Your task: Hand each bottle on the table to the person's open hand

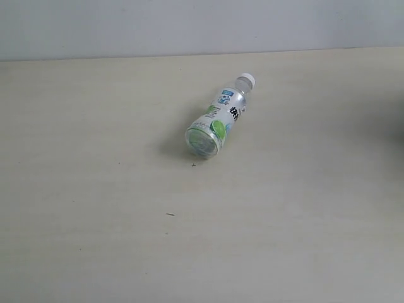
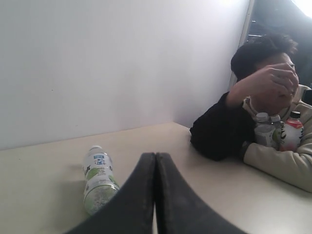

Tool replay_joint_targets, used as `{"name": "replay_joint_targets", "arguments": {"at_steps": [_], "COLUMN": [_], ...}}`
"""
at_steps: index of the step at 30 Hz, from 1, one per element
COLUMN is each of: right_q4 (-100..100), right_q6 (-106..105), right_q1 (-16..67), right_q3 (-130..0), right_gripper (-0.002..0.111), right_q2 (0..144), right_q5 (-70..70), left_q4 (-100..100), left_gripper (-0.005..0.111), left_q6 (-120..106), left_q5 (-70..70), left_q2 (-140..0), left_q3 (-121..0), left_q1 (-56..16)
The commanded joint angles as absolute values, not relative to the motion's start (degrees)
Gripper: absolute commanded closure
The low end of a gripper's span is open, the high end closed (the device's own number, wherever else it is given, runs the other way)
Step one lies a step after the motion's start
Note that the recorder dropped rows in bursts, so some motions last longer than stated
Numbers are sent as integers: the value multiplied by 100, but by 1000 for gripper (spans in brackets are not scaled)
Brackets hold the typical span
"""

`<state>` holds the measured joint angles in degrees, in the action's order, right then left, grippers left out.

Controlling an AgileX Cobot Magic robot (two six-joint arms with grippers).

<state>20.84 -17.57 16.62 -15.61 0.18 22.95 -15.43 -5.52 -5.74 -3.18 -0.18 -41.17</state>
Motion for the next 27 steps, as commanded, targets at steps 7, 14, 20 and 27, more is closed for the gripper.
{"name": "replay_joint_targets", "arguments": {"at_steps": [7, 14, 20, 27], "right_q4": [1907, 1940, 2061, 2075], "right_q6": [-1779, -1779, -1779, -1781], "right_q1": [1668, 1668, 1668, 1668], "right_q3": [-1540, -1540, -1540, -1540], "right_gripper": [108, 108, 108, 108], "right_q2": [37, 422, 402, 402], "right_q5": [2188, 2295, 2295, 2295], "left_q4": [-1554, -1554, -1554, -1554], "left_gripper": [106, 106, 106, 106], "left_q6": [-554, -554, -554, -554], "left_q5": [-595, -595, -595, -595], "left_q2": [-309, -309, -309, -309], "left_q3": [0, 0, 0, 0], "left_q1": [-4105, -4105, -4105, -4105]}}
